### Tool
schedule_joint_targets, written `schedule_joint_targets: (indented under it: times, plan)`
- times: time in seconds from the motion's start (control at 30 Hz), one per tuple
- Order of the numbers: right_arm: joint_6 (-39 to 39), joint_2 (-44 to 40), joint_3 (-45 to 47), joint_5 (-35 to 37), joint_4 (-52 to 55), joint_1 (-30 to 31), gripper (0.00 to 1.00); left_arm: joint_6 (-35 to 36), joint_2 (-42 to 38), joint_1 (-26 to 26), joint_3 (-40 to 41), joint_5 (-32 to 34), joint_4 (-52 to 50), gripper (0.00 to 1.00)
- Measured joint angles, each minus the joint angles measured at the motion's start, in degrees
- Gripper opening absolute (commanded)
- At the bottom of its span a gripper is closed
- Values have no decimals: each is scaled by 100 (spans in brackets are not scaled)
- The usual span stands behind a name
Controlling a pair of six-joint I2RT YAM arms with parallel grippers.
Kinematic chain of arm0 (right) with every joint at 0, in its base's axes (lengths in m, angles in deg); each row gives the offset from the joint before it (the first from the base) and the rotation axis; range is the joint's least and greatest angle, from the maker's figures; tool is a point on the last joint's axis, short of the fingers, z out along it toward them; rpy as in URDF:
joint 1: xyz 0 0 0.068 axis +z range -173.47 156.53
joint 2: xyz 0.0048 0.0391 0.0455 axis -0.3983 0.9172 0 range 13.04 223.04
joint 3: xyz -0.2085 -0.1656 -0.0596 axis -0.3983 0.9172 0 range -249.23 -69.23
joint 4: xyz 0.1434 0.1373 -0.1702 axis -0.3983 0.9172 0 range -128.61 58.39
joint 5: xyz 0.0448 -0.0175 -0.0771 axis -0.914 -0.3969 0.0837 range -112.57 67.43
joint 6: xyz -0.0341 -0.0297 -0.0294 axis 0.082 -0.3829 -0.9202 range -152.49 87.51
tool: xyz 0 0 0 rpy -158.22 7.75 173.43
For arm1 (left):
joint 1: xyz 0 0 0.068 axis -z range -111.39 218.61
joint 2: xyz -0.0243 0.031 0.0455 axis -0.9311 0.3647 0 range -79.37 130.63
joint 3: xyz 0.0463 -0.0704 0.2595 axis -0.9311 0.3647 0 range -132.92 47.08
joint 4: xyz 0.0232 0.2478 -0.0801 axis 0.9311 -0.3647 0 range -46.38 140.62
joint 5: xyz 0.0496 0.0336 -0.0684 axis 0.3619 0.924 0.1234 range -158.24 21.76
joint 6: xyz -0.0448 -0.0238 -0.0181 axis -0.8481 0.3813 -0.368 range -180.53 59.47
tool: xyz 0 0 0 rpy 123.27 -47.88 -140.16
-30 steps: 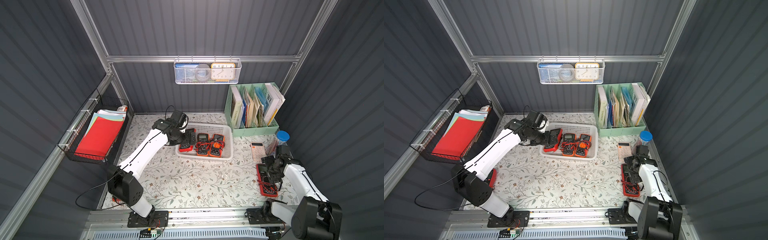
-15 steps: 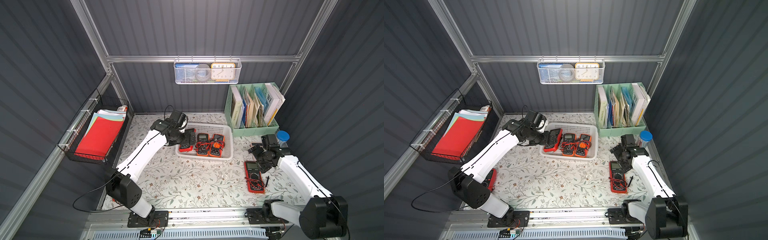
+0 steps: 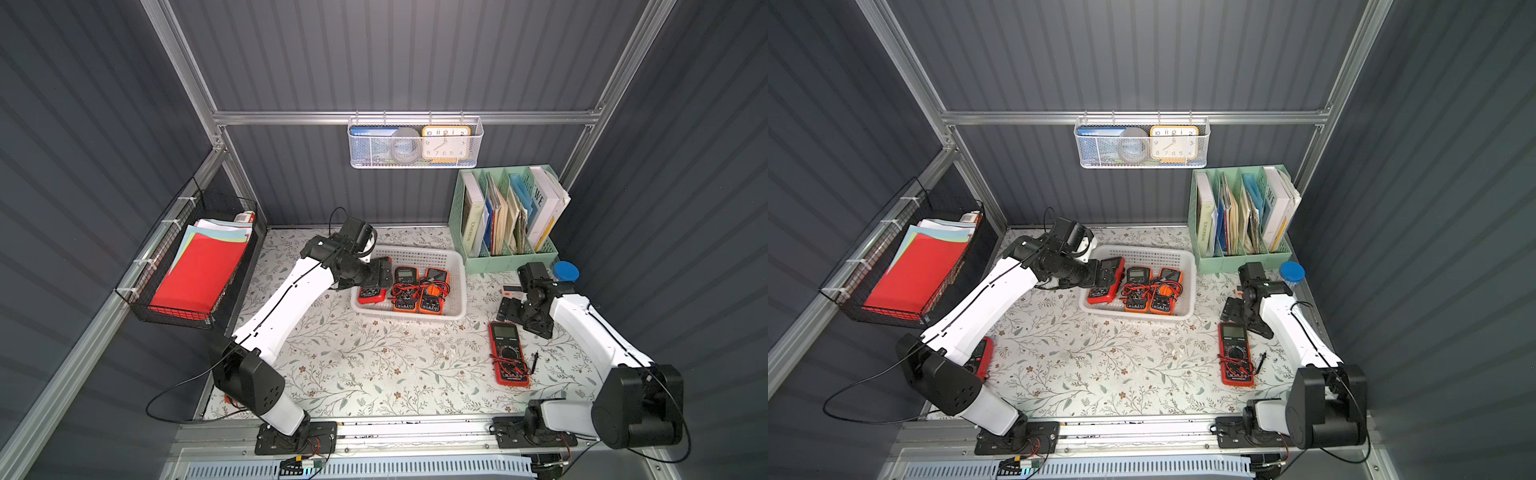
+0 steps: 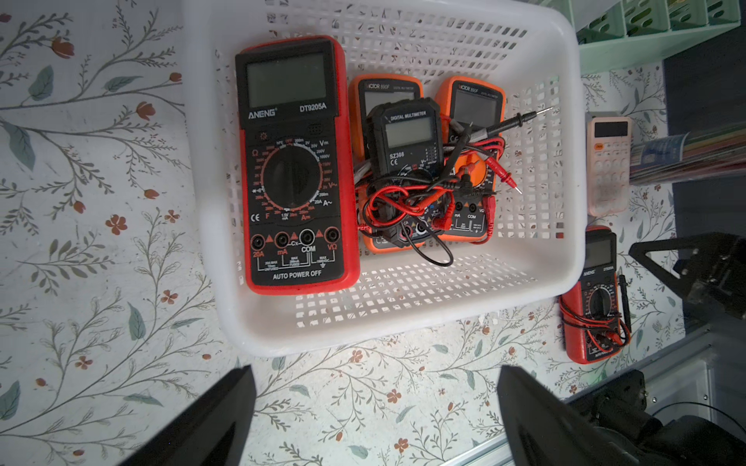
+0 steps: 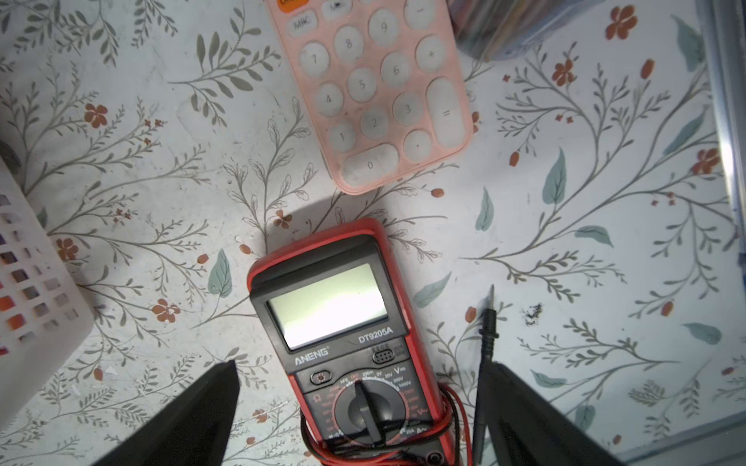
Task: Put the multimeter into the basket
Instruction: Move the multimeter to the center of the board.
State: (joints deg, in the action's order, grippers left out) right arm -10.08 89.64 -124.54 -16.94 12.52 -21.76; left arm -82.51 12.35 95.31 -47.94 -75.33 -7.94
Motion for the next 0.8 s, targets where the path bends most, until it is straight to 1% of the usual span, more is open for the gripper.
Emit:
schedule_joint_targets:
  times: [0.17,0.37,0.57,0.8]
  plan:
    - [26,262,22,131,-15,0,99,2,31,2,-50,-17,2,99]
    - [662,262,673,55,-518,-2,99,2,127,13,-52,-26,4,99]
    - [1213,227,1064,-407,-990,-17,99,2,129,37,-52,-24,4,99]
    - [1915,-227,1670,-1130,-1615,2,99,2,125,37,-50,-22,7,99]
